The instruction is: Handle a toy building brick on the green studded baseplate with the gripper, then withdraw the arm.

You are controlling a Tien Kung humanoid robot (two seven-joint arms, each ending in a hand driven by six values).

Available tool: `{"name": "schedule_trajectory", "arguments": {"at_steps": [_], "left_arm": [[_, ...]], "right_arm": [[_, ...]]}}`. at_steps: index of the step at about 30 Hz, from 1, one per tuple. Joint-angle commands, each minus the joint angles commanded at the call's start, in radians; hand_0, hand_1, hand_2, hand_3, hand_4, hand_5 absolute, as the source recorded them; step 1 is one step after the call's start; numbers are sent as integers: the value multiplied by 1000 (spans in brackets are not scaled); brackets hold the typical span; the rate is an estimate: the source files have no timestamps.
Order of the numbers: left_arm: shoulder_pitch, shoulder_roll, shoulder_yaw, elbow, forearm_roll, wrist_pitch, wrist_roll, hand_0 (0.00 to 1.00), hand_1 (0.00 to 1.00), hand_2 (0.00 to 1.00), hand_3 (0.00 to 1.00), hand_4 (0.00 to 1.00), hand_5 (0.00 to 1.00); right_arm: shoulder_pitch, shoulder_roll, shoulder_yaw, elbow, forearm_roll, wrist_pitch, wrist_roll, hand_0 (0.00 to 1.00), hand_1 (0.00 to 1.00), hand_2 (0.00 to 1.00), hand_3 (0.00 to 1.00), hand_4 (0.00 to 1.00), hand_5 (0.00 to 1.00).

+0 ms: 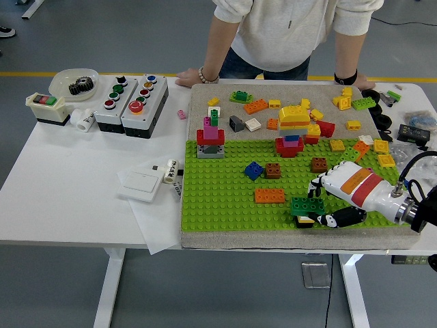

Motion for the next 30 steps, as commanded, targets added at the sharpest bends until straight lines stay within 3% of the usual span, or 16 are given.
{"name": "schedule_trajectory", "arguments": {"at_steps": [15, 16, 30], "left_arm": [[0, 0, -3, 0, 6, 0, 1, 745, 744, 744, 611, 656, 632], [0, 0, -4, 0, 6, 0, 2, 745, 744, 745, 610, 656, 632], [-1, 1, -6, -1, 11, -2, 3, 745, 744, 743, 610, 657, 630]], "right_arm": [[-2, 0, 8, 4, 4, 16, 8, 281, 443, 512, 482, 678, 390], [-1, 0, 9, 3, 4, 16, 9, 301, 479, 542, 489, 691, 387], [-3, 2, 19, 1, 7, 29, 14, 367, 534, 602, 511, 729, 385]]}}
